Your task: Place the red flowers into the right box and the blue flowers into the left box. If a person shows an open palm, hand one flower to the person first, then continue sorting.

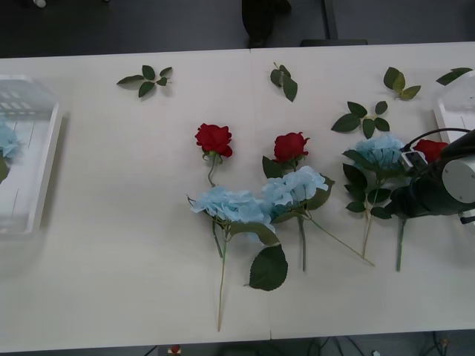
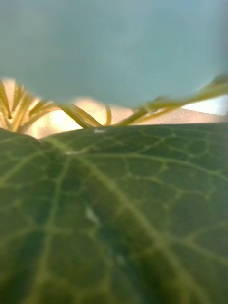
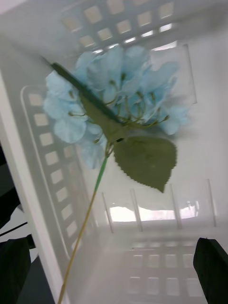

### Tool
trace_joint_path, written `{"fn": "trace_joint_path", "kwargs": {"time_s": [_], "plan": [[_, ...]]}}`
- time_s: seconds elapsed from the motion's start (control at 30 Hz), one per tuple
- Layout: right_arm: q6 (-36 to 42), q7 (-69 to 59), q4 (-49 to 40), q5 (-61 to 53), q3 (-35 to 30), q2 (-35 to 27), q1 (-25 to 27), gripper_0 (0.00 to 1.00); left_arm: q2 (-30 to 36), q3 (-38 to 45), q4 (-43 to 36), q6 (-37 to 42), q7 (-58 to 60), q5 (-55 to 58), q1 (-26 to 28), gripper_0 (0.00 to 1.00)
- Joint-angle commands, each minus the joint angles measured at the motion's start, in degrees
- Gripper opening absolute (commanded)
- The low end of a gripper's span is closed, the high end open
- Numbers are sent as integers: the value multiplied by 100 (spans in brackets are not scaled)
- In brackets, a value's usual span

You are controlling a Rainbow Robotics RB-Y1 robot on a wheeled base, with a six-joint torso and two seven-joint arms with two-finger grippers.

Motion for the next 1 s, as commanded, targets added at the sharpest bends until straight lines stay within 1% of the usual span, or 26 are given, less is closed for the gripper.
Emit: {"fn": "trace_joint_path", "kwargs": {"time_s": [0.03,0.07,0.1,0.17,0.27,0.3,0.43,0.53,0.63,0.8,0.93,1.0], "plan": [[26,-280,-11,85,-38,75,-205,30,-136,212,-900,335,1330,342,119,100],[26,-289,-11,85,-38,75,-205,16,-277,212,-1181,370,1568,368,189,100],[26,-289,-11,85,-38,75,-205,6,-444,212,-1471,370,1805,368,259,100],[26,-306,-11,76,-38,75,-214,0,-716,168,-1858,379,2148,368,347,100],[26,-306,-20,76,-38,75,-214,0,-1103,45,-2262,379,2605,350,400,100],[17,-306,-20,94,-38,75,-214,0,-1323,-70,-2456,379,2851,298,409,100],[17,-315,-11,85,-38,75,-232,0,-1815,-342,-2807,353,3536,166,400,100],[43,-306,-20,58,-108,66,-276,0,-2158,-632,-3071,326,3906,-159,400,100],[246,-262,-11,-3,-371,57,-320,0,-2430,-975,-3229,212,4213,-432,356,100],[922,-148,-20,-135,-960,48,-531,0,-2773,-1617,-3282,-60,4600,-564,268,100],[1309,-113,-11,-363,-1277,-13,-715,0,-2923,-1986,-3273,-210,4600,-678,189,100],[1564,-95,-11,-548,-1479,-101,-838,0,-3063,-2267,-3264,-262,4600,-942,119,100]]}}
